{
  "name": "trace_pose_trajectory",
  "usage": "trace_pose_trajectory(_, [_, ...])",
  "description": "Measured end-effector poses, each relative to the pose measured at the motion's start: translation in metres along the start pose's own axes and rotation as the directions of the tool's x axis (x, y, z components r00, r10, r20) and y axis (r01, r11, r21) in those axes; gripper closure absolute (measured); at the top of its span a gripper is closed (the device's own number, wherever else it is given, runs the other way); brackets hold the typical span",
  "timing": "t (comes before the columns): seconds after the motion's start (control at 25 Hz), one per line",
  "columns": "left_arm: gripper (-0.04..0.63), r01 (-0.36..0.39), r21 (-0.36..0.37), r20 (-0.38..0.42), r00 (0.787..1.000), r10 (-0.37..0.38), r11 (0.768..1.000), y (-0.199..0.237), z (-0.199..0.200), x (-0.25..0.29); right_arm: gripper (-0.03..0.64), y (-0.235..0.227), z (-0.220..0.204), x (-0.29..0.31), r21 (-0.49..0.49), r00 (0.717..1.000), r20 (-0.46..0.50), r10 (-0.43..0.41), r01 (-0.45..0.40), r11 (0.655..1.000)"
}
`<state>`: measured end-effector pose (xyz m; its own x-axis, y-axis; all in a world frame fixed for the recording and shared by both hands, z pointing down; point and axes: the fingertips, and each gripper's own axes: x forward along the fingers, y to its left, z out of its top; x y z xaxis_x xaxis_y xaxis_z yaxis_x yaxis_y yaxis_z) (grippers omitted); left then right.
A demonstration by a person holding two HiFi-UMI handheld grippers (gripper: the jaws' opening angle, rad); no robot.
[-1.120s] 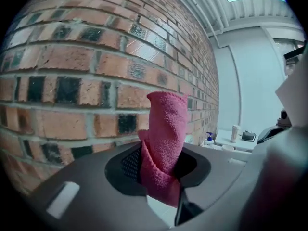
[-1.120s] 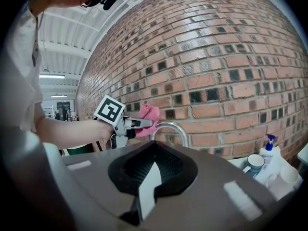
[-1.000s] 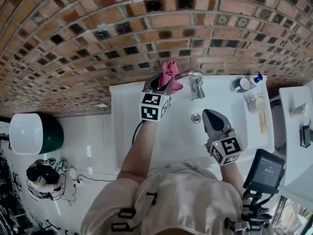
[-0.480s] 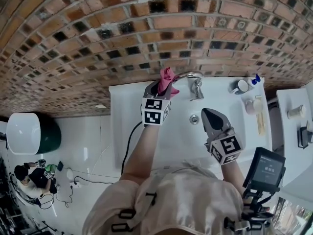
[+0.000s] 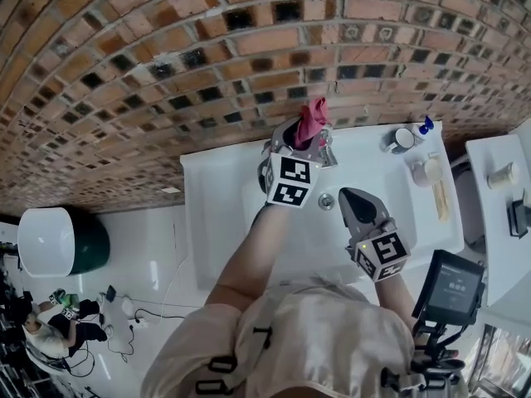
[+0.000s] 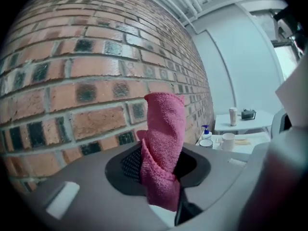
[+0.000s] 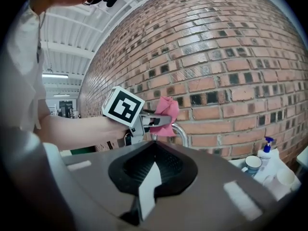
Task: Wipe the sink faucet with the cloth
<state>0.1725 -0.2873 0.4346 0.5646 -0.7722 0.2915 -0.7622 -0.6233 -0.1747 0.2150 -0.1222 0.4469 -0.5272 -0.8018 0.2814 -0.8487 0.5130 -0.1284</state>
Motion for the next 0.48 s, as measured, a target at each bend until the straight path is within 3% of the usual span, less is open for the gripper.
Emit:
trace_pose_trajectory(0.08, [0.474, 0.022, 0.046, 0.005, 1.000, -0.023, 0.999, -0.012, 0.004, 0.007, 0.627, -0.003, -0.002, -0.003, 0.009, 1.000, 0.019, -0.017, 0.017, 1.000])
trace_pose_trajectory(0.2, [0.474, 0.087, 0.049, 0.010, 0.996, -0.088, 0.995, -0.034, 0.004, 0.017, 0.627, -0.009, -0.005, -0.010, 0.023, 0.999, 0.010, -0.051, 0.051, 0.998])
trace_pose_trajectory(0.48, [0.474, 0.197, -0.103, -0.036, 0.979, -0.201, 0.975, -0.072, -0.030, 0.044, 0.627, -0.036, -0.007, -0.019, 0.067, 0.995, 0.026, -0.093, 0.091, 0.994])
